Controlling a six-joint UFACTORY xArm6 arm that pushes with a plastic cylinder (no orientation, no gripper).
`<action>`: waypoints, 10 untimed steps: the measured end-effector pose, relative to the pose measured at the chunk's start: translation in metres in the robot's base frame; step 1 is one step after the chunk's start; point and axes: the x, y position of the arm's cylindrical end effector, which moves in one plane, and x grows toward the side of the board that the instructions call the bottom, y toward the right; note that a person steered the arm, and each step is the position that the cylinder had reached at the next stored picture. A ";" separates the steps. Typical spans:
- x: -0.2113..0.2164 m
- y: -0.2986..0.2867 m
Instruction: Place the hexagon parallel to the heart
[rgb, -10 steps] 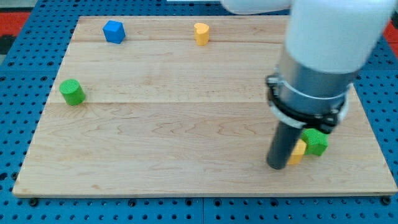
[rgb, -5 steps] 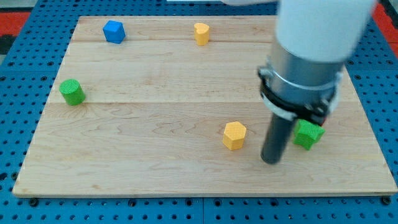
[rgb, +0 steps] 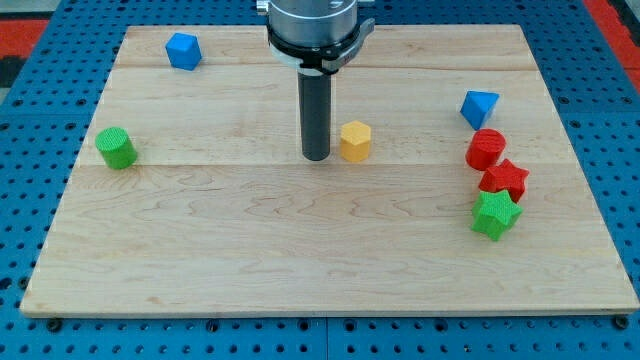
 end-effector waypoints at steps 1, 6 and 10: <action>-0.002 0.028; -0.118 0.130; -0.123 0.101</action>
